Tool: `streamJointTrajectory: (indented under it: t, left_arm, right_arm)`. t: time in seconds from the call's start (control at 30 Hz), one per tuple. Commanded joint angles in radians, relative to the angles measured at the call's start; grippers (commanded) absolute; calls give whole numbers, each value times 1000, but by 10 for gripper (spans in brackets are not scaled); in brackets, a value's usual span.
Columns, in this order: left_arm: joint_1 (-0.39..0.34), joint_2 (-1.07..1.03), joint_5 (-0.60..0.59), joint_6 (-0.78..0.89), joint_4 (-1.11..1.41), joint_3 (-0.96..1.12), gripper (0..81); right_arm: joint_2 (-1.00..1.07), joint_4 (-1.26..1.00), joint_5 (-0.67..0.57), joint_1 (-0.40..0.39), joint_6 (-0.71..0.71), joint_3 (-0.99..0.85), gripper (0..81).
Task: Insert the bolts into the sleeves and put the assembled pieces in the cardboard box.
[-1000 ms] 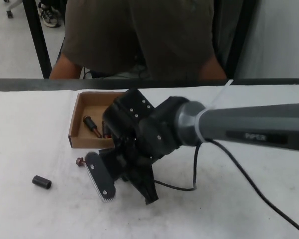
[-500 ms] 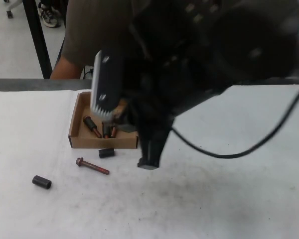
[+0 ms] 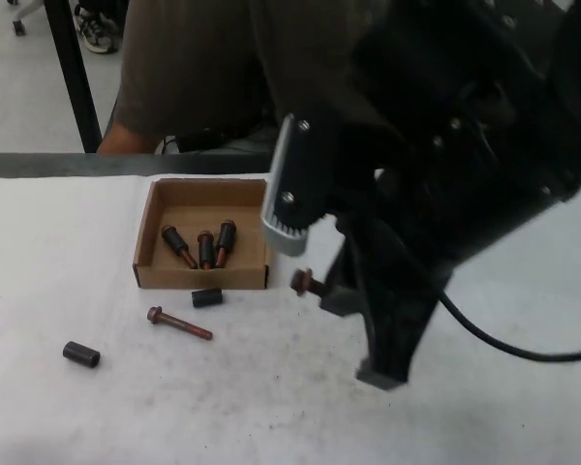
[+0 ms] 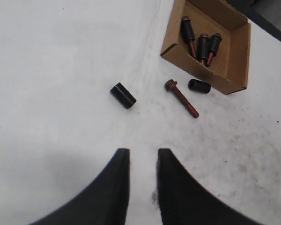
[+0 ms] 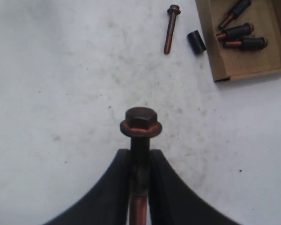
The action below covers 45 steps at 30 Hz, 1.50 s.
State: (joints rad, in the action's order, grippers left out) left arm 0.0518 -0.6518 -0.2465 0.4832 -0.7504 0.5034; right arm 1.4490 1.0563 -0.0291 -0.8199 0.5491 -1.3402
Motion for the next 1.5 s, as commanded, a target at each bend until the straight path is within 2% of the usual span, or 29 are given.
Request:
streamJointTrajectory:
  t: [0.0, 0.13, 0.2, 0.37, 0.5, 0.67, 0.8, 0.97, 1.1, 1.23, 1.3, 1.47]
  left_arm:
    - [-4, -117, -28, 56, 174, -1, 203]
    - [-4, -239, -98, 68, 337, -1, 203]
    - [-4, -296, -117, 23, 382, -1, 203]
    - [-4, -403, -200, -186, 404, 1, 203]
    - [-4, -457, -212, -345, 423, 1, 203]
    - [-4, -477, -256, -717, 492, 1, 244]
    - [-4, -477, -242, -1045, 555, 1, 286]
    - [-4, -479, -197, -1192, 584, 5, 293]
    - [-4, -479, -191, -1437, 585, 5, 293]
    - [-4, -479, -133, -1692, 642, 5, 293]
    - [-4, -479, -121, -1750, 686, 5, 293]
    - [-4, -484, -156, -1751, 738, 5, 293]
  right_arm:
    - [-48, 21, -14, 0, -20, 48, 3]
    - [-66, 31, -14, 0, -20, 84, 3]
    - [-66, 31, -14, 0, -20, 96, 3]
    - [-66, 31, -14, 0, -20, 104, 3]
    - [-66, 29, -14, 0, -18, 104, 3]
    - [-66, 22, -22, 0, 17, 104, 3]
    - [-66, 13, -22, 0, 42, 104, 3]
    - [-66, -1, -70, 2, 42, 104, 3]
    - [-66, -17, -89, 12, 45, 104, 3]
    - [-66, -63, -89, 24, 45, 104, 3]
    - [-66, -86, -89, 24, 45, 104, 3]
    - [-66, -104, -89, 24, 51, 104, 3]
